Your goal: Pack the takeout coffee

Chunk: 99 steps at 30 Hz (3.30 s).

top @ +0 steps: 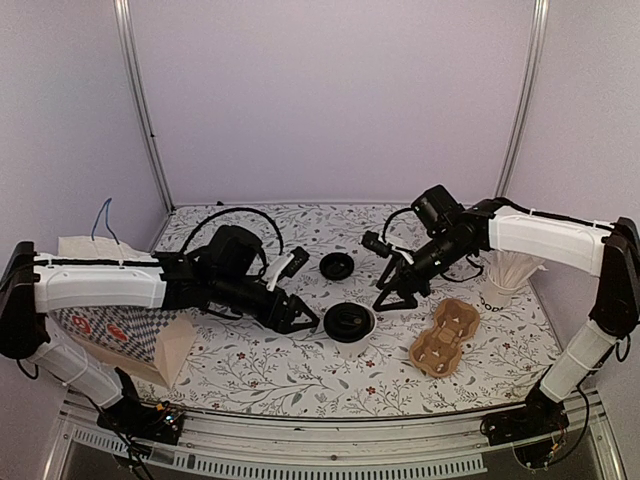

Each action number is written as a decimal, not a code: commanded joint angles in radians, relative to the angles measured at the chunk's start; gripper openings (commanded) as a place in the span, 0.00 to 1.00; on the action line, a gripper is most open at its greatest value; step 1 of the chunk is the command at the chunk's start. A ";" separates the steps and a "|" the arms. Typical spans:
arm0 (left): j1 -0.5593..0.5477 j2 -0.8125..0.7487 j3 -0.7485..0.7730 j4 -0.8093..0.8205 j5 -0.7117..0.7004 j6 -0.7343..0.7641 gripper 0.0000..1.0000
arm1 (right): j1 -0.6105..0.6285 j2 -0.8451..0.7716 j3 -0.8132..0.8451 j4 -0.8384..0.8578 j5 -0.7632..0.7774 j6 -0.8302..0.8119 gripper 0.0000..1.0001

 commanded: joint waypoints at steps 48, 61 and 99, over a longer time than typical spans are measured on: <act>-0.011 0.269 0.141 0.120 0.087 -0.012 0.58 | -0.005 0.120 -0.040 -0.009 -0.235 0.004 0.75; -0.012 0.255 0.127 0.122 0.092 -0.021 0.61 | -0.005 0.122 -0.010 -0.009 -0.169 0.043 0.67; -0.010 0.450 0.248 0.157 0.102 -0.057 0.51 | -0.074 0.120 0.002 -0.002 -0.150 0.108 0.48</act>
